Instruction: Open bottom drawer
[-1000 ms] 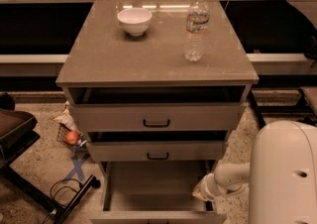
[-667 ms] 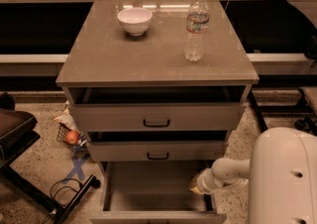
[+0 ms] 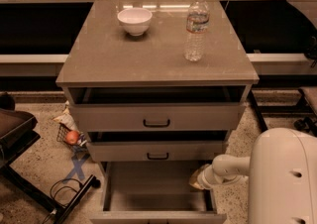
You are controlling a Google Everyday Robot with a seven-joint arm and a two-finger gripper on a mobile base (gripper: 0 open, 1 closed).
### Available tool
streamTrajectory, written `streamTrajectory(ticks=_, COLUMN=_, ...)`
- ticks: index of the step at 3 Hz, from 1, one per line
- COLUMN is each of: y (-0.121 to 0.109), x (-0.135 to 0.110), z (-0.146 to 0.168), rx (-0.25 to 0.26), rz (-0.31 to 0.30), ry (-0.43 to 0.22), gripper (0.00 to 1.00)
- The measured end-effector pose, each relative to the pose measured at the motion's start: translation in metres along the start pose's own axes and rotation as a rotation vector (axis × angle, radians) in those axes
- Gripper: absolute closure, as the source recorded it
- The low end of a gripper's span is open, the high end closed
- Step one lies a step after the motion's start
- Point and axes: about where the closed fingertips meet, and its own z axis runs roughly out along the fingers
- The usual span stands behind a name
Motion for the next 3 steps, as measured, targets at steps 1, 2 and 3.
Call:
streamTrajectory(ticks=1, y=0.01, x=0.006, z=0.02, rx=-0.036, rz=0.012, ry=-0.003, gripper=1.0)
streamTrajectory(ticks=2, y=0.032, x=0.017, z=0.056, rx=-0.095, rz=0.033, ry=-0.039, gripper=1.0)
streamTrajectory(ticks=3, y=0.048, x=0.028, z=0.08, rx=-0.148, rz=0.055, ry=-0.057, gripper=1.0)
